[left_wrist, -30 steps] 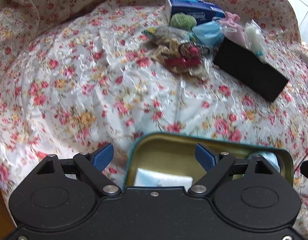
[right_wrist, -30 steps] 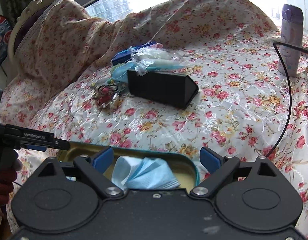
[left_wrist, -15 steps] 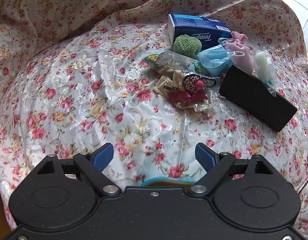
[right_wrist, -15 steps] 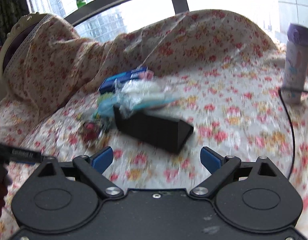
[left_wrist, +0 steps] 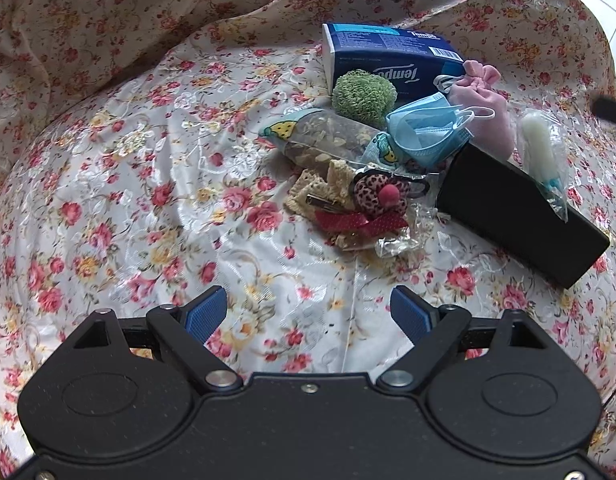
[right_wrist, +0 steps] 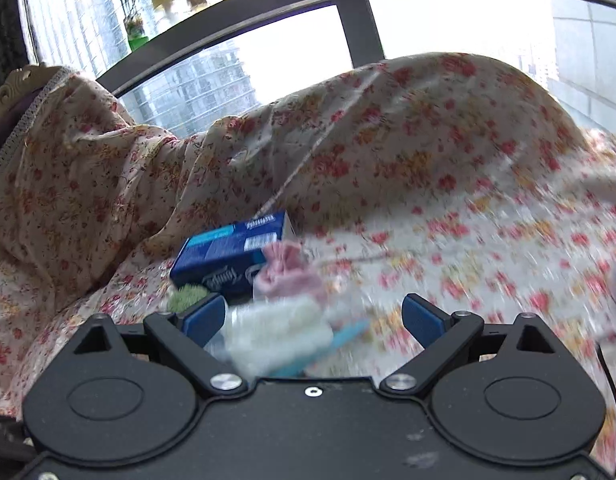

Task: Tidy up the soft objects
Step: 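Grasp the clear plastic bag with white contents using the right gripper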

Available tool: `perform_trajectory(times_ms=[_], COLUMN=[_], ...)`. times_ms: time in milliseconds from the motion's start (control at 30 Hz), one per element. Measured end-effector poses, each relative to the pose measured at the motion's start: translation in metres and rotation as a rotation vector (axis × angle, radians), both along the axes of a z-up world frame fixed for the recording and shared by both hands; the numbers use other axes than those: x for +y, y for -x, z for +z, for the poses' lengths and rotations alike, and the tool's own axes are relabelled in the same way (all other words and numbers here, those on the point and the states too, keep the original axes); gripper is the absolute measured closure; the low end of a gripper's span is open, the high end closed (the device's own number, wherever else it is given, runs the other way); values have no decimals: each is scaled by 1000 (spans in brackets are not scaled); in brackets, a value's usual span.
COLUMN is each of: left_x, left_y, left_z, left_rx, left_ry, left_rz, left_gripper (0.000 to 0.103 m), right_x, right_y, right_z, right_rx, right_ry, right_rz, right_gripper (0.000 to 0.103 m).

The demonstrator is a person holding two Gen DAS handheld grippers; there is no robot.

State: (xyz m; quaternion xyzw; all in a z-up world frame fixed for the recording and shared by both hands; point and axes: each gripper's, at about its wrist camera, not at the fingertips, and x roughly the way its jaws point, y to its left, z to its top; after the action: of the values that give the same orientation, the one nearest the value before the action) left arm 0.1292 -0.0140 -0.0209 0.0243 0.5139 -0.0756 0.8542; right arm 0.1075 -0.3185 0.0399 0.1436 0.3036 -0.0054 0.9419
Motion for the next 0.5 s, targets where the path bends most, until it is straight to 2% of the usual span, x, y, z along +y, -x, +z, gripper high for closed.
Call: perform_trajectory(times_ms=[200,267,367,500], left_x=[-7,-7,-9,-15], left_y=[-8,-10,-15,-20], left_z=[-5,-6,-9,-13], left_rx=[10,14,21,27], left_ry=[-7,-5,-3,6], left_rz=[-8,-5,-2,-6], left_gripper=[18,18,18,18], right_x=[6,4,-7,-25], right_y=[-71,-89,-98,-96], right_z=[-2,-9,-25,-44], right_rx=[66,131,221,300], right_ry=[-17,-43,-139,-254], right_rz=[39,35,60,29], right_gripper=[7,7,7,6])
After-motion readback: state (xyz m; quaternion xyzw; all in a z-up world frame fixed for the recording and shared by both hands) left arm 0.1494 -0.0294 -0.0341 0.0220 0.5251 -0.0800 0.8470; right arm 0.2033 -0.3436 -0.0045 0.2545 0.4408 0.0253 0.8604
